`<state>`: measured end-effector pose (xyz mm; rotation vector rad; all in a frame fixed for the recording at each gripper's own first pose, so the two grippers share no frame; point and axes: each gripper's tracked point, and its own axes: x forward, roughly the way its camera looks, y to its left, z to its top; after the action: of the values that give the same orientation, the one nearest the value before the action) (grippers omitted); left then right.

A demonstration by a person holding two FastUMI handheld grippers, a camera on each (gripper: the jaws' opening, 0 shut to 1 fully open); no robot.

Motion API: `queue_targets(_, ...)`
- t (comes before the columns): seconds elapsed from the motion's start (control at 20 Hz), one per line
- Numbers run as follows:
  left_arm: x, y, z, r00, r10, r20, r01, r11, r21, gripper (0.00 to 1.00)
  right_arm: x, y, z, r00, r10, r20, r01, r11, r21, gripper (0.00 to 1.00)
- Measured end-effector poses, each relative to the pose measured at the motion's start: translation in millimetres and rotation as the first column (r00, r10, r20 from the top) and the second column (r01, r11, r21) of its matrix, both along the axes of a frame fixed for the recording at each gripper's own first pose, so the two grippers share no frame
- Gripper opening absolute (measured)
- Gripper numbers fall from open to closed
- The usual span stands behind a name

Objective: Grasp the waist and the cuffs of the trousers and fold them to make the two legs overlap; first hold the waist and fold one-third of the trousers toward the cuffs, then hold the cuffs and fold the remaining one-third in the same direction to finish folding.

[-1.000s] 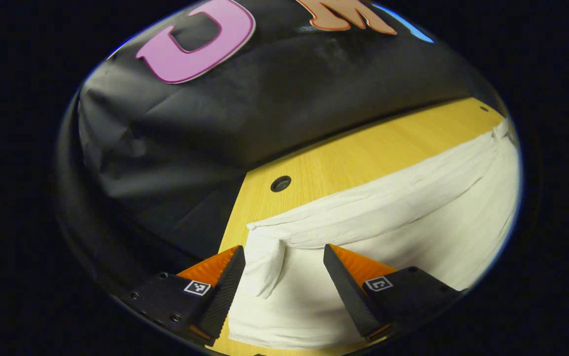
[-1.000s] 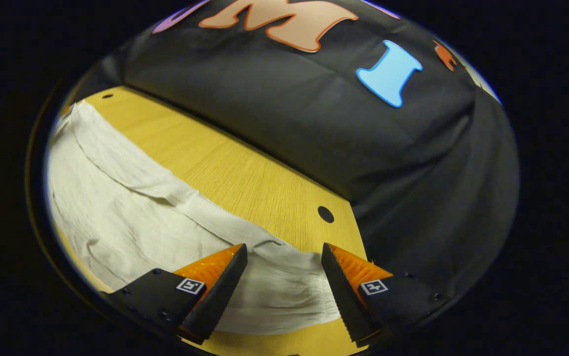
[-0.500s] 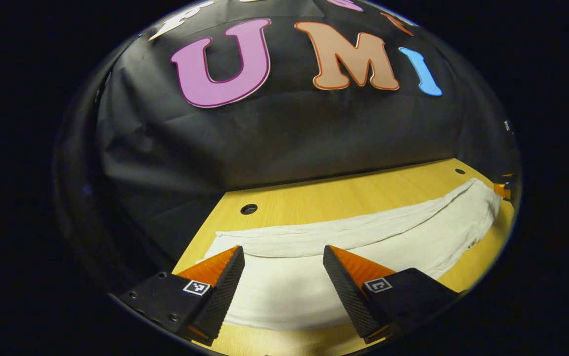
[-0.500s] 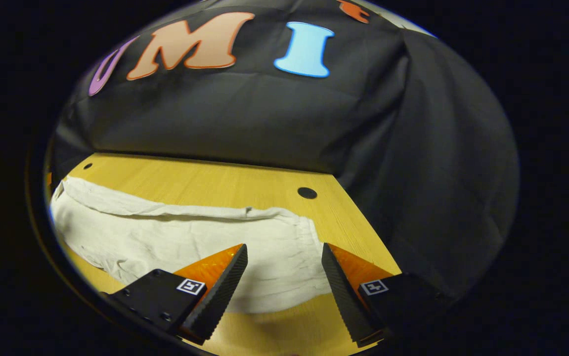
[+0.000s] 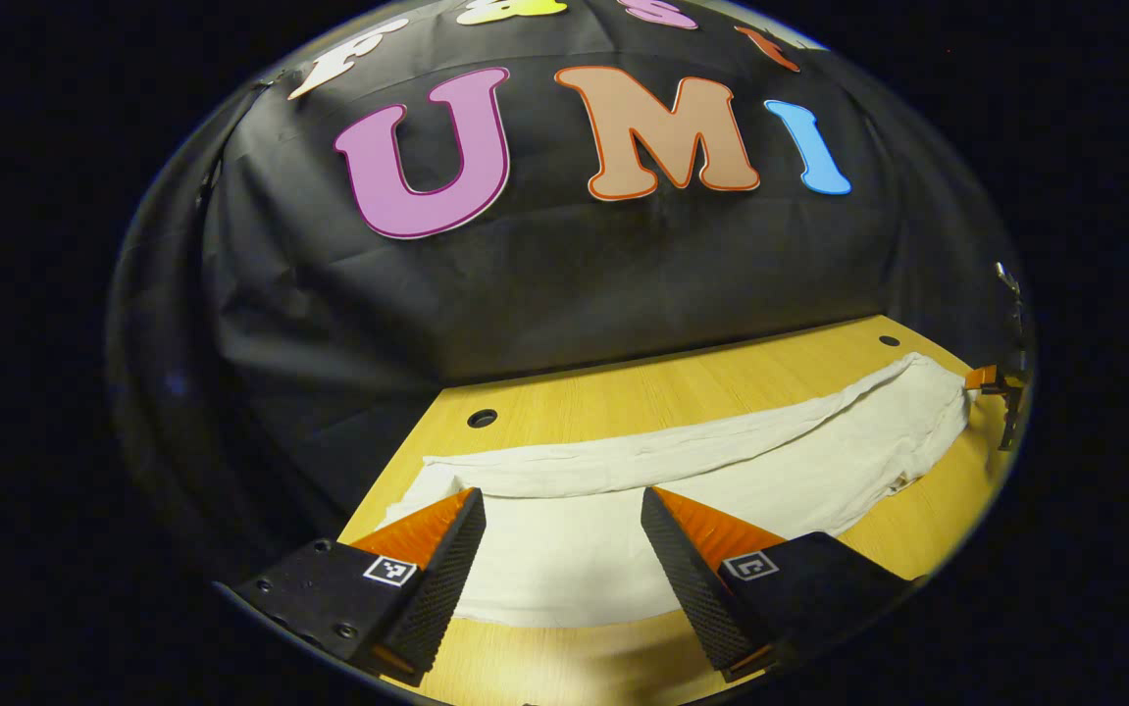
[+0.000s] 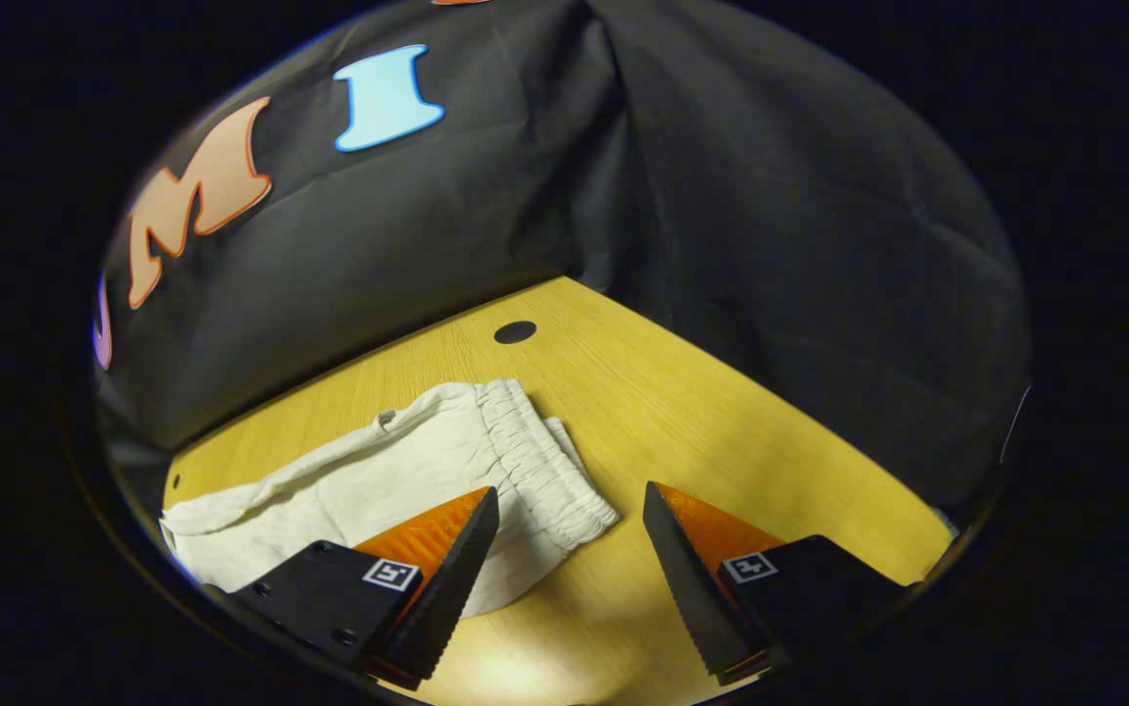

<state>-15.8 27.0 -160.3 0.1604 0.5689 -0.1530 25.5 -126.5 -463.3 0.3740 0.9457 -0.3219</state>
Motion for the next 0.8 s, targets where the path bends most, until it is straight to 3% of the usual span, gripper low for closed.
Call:
queue_targets(0.1, -3.2, 1.1, -2.8, 1.0, -0.001, -0.011, 0.001, 1.0, 0.014, 0.96, -1.2, 5.1, -9.8, 0.999, -0.025, -0.031, 0.026, 0.999, 0.032, 0.96)
queue_targets(0.2, -6.5, 2.8, -1.7, 1.0, -0.003, -0.01, 0.003, 1.0, 0.027, 0.96, -1.6, 7.6, -17.9, 0.996, -0.063, -0.056, 0.065, 0.997, 0.05, 0.92)
queue_targets(0.3, -10.8, 4.3, 0.7, 1.0, -0.001, -0.005, 0.001, 0.999, 0.033, 0.96, -1.6, 5.4, -18.7, 0.992, -0.108, -0.066, 0.112, 0.992, 0.05, 0.95)
queue_targets(0.35, -12.1, 5.8, 1.3, 1.0, 0.002, -0.004, -0.002, 0.999, 0.035, 0.96, -2.7, 6.5, -25.0, 0.989, -0.121, -0.089, 0.127, 0.99, 0.06, 0.82)
queue_targets(0.4, -12.8, 7.2, 1.2, 1.0, 0.007, -0.004, -0.007, 0.999, 0.033, 0.96, -6.1, 3.2, -22.4, 0.987, -0.13, -0.098, 0.135, 0.989, 0.052, 0.79)
queue_targets(0.5, -15.2, 9.5, 0.0, 1.0, 0.019, -0.01, -0.019, 0.999, 0.029, 0.97, -8.4, 8.2, -27.1, 0.985, -0.117, -0.128, 0.13, 0.987, 0.098, 0.52)
queue_targets(0.55, -15.5, 9.8, 0.3, 1.0, 0.023, -0.011, -0.023, 0.999, 0.027, 0.96, -3.0, 7.6, -27.2, 0.986, -0.126, -0.106, 0.136, 0.986, 0.097, 0.29)
queue_targets(0.6, -17.0, 10.2, 1.6, 1.0, 0.028, -0.01, -0.027, 0.999, 0.025, 0.96, -1.5, 8.7, -27.0, 0.987, -0.118, -0.113, 0.13, 0.986, 0.105, 0.22)
queue_targets(0.7, -17.3, 9.9, 1.5, 1.0, 0.027, -0.008, -0.027, 0.999, 0.025, 0.92, 0.5, 2.1, -25.2, 0.989, -0.096, -0.11, 0.107, 0.989, 0.103, 0.2)
queue_targets(0.8, -17.8, 9.4, 3.3, 1.0, 0.022, -0.003, -0.022, 0.999, 0.029, 0.96, 0.8, -7.8, -19.2, 0.989, -0.088, -0.115, 0.096, 0.993, 0.064, 0.14)
